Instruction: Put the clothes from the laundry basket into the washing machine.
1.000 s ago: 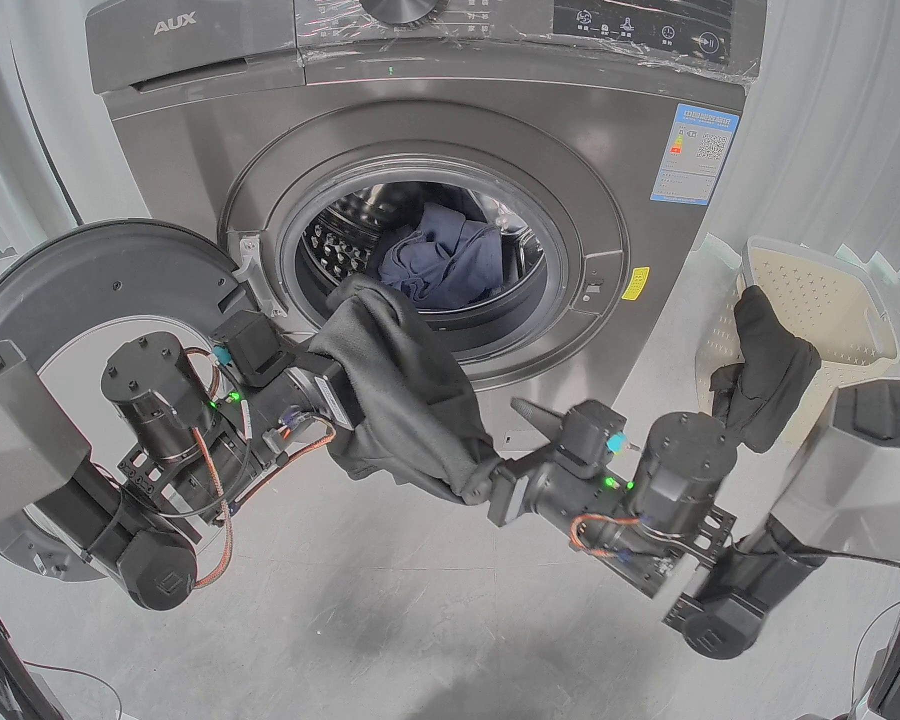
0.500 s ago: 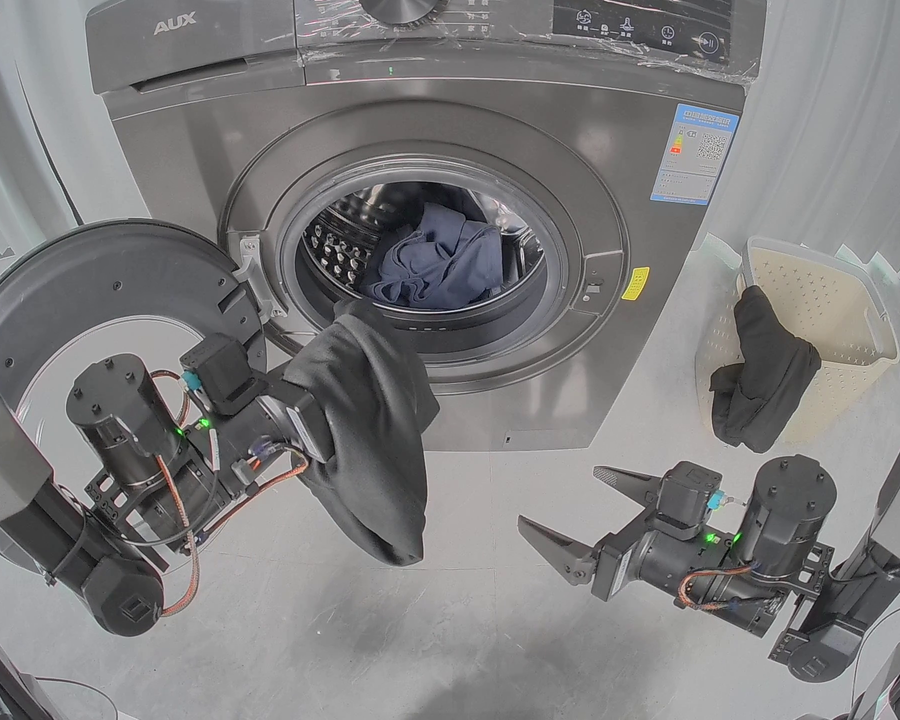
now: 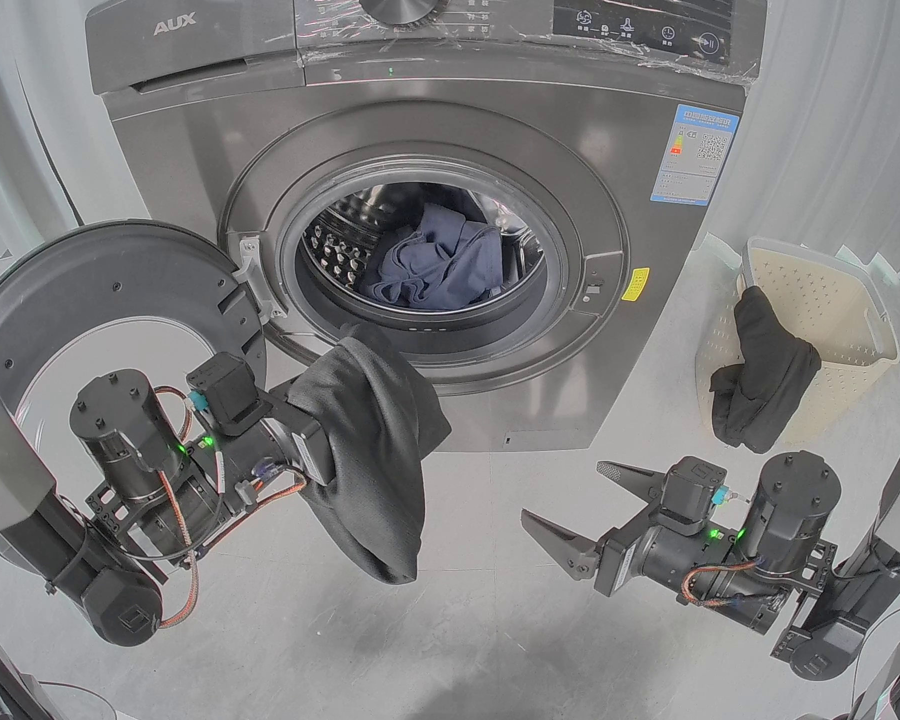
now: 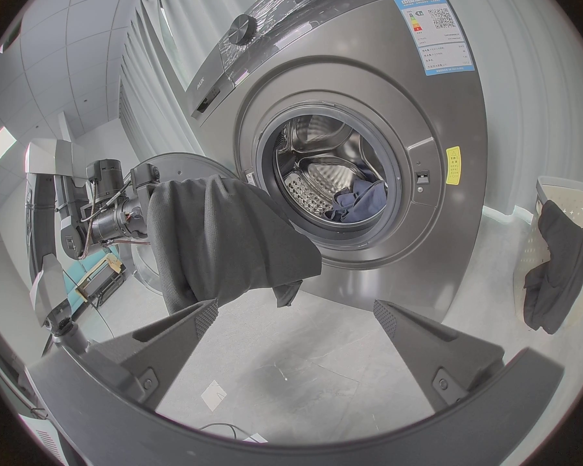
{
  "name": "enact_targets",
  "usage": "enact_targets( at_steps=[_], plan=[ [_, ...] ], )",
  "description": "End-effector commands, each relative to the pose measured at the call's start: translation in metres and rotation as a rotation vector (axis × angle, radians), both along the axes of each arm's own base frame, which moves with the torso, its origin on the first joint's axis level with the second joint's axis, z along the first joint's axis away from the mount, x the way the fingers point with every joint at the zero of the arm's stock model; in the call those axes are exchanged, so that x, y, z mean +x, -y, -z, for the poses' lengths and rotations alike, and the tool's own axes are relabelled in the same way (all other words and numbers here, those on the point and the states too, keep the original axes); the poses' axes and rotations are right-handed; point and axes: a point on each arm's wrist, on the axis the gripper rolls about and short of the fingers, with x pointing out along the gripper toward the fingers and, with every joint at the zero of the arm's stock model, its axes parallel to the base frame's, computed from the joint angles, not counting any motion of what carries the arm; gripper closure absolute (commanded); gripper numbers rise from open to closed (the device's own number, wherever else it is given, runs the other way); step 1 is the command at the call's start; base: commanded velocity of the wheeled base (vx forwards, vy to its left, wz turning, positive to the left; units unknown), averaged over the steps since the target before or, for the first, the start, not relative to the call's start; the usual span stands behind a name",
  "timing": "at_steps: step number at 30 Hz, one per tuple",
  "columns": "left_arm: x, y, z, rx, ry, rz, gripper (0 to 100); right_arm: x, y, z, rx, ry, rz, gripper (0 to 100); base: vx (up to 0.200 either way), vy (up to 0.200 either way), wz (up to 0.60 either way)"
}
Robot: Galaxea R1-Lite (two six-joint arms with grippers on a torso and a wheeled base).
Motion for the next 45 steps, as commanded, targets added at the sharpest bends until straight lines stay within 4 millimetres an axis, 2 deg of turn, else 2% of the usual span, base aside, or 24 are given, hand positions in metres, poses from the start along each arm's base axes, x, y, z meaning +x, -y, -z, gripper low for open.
enact_targets(
  at_steps=[1,11,17,22,32,37,45],
  plan=[
    [0.001,0.001,0.002,0.002,-0.004,0.001,100,0.0,-0.001,0.002,-0.004,-0.005,-0.003,0,0.2,0.0,0.0],
    [0.006,0.014,0.017,0.027,-0.046,0.025,100,-0.001,-0.002,0.002,-0.003,-0.003,-0.008,0,0.2,0.0,0.0],
    [0.002,0.025,0.018,0.025,-0.046,0.066,100,-0.002,-0.003,0.002,-0.003,-0.003,-0.012,0,0.2,0.0,0.0],
    [0.008,0.029,0.02,0.02,-0.047,0.065,100,-0.004,-0.005,0.002,-0.003,-0.006,-0.023,0,0.2,0.0,0.0],
    [0.007,0.031,0.023,0.019,-0.06,0.073,100,-0.006,-0.004,0.004,-0.012,-0.014,-0.028,0,0.0,0.0,0.0],
    [0.006,0.039,0.028,0.017,-0.077,0.092,100,-0.014,-0.011,0.003,-0.007,-0.015,-0.061,0,0.0,0.0,0.0],
    [0.042,0.066,0.058,0.013,-0.104,0.069,100,-0.017,-0.013,0.0,0.0,-0.006,-0.063,0,0.0,0.0,0.0]
  ],
)
